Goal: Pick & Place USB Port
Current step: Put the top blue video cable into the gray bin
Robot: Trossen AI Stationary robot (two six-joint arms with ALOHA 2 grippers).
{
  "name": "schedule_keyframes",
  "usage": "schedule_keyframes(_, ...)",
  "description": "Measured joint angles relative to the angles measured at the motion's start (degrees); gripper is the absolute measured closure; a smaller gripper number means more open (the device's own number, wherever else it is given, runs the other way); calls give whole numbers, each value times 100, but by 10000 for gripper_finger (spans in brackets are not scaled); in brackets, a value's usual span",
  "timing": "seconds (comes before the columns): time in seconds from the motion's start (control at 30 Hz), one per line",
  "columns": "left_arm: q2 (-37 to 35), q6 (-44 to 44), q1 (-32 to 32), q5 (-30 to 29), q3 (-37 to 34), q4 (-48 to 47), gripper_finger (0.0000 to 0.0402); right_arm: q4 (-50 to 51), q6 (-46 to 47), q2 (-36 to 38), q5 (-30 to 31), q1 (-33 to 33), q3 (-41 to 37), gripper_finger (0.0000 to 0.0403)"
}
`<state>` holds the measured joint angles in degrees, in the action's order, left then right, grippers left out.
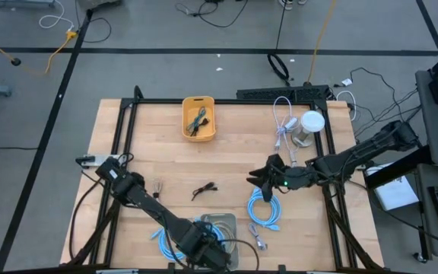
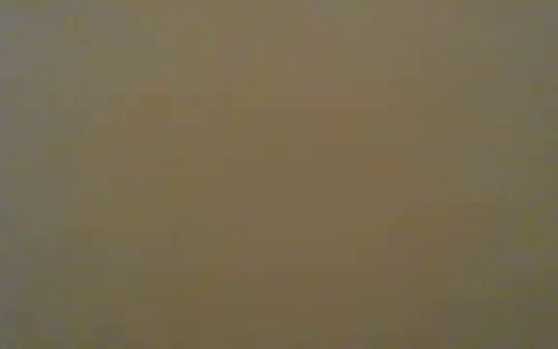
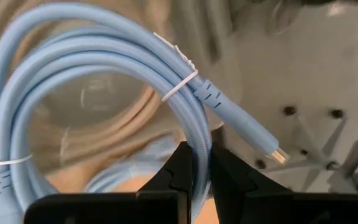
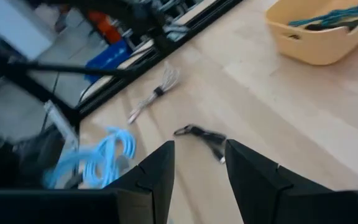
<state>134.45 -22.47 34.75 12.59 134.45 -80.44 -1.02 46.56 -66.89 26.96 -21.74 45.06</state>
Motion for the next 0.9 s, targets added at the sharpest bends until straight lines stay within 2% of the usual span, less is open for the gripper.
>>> schedule_keyframes(0.3, -98, 417, -462, -425, 13, -55, 371, -126, -371, 4, 302, -305, 148, 269)
schedule_keyframes(0.53, -98, 532, -482, -254, 11, -62, 371, -119, -581, 94, 304, -312, 331, 269)
schedule_keyframes(0.9, -63, 195, -182, 101, 11, 536, 371, -88, -826, 284, 326, -188, 376, 269)
